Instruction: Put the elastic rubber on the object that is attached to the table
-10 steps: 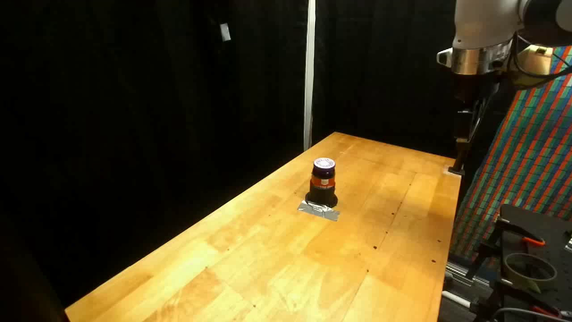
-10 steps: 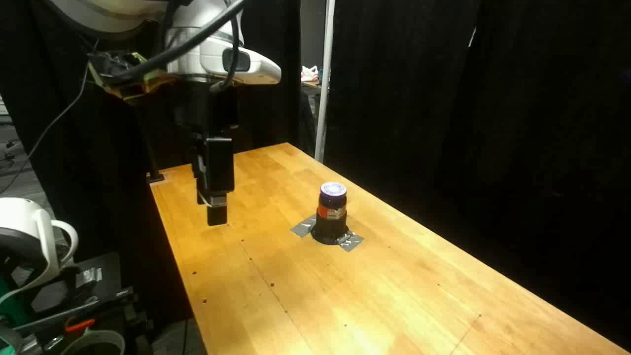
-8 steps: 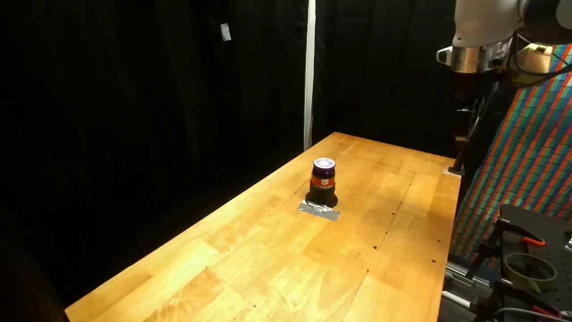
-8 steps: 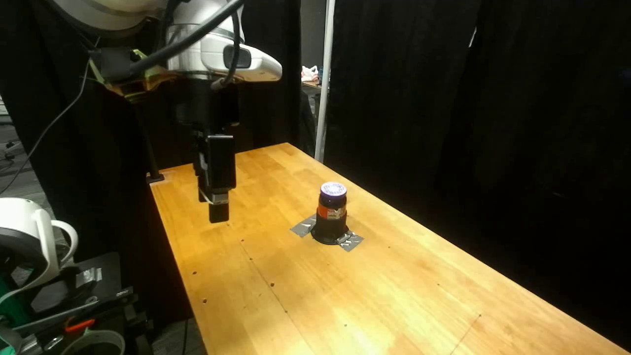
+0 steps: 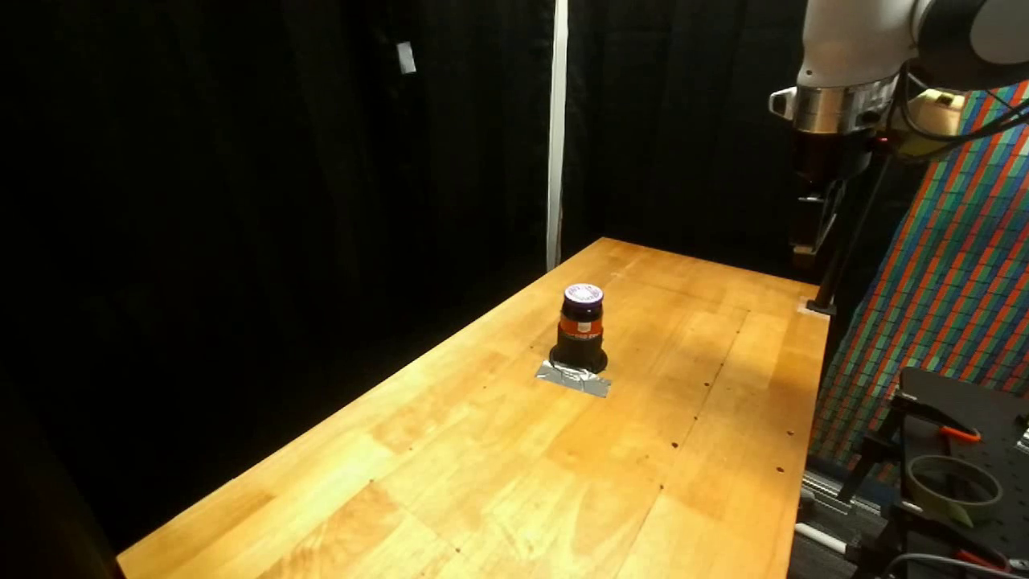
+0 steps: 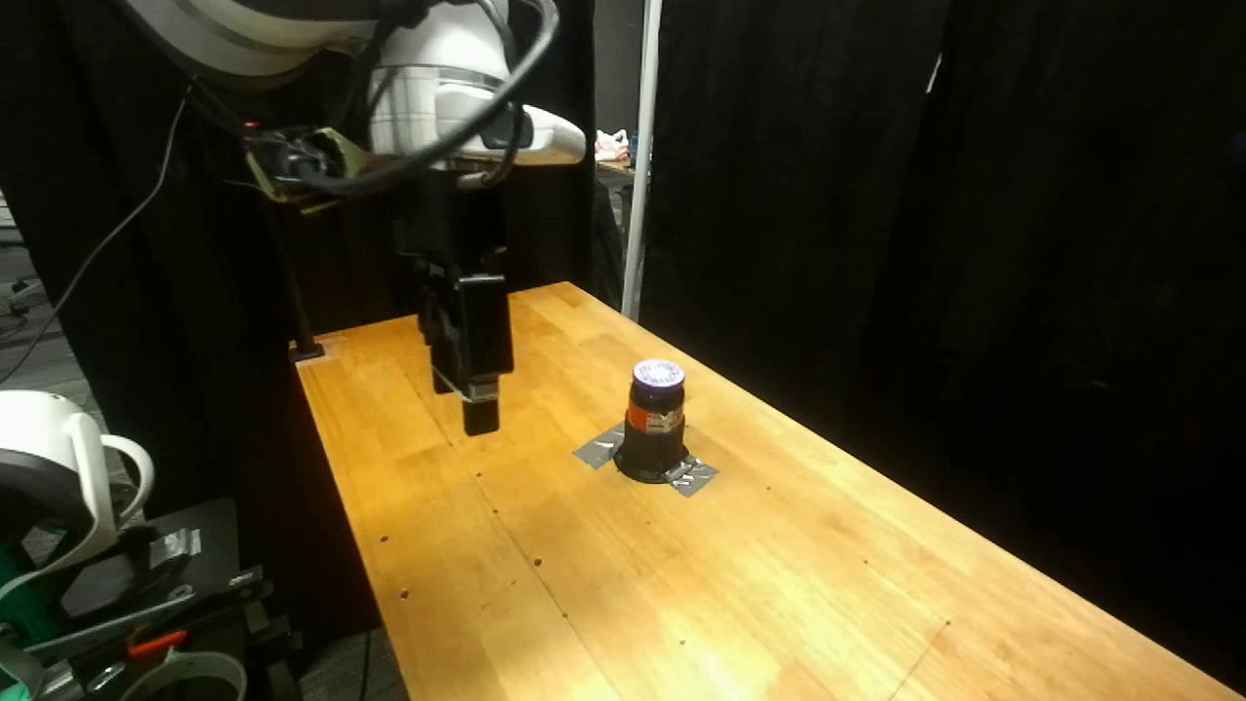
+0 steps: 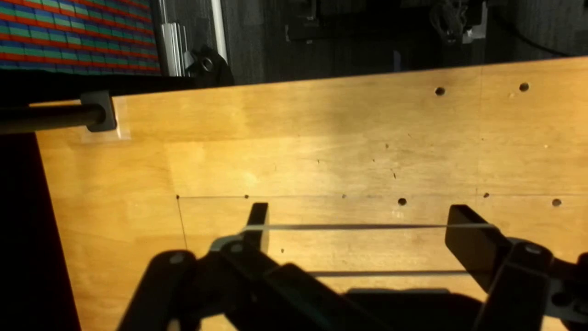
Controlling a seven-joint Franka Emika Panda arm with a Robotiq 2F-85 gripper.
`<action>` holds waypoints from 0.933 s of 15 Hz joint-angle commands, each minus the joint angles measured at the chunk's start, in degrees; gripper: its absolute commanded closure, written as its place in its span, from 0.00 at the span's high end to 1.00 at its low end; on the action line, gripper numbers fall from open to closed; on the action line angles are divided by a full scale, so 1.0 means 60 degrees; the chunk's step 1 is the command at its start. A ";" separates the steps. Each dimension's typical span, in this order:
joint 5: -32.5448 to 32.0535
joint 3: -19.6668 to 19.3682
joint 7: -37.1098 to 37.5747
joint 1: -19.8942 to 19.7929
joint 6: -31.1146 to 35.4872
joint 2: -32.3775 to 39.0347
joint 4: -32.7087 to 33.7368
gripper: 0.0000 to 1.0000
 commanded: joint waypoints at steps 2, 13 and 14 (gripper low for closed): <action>0.0671 -0.0424 -0.0868 0.0295 0.1070 0.2768 0.2337 1.00; 0.3138 -0.0382 -0.2860 0.0396 0.0078 0.8108 0.8443 1.00; 0.3102 -0.0357 -0.2908 0.0435 -0.0149 0.8512 0.8958 1.00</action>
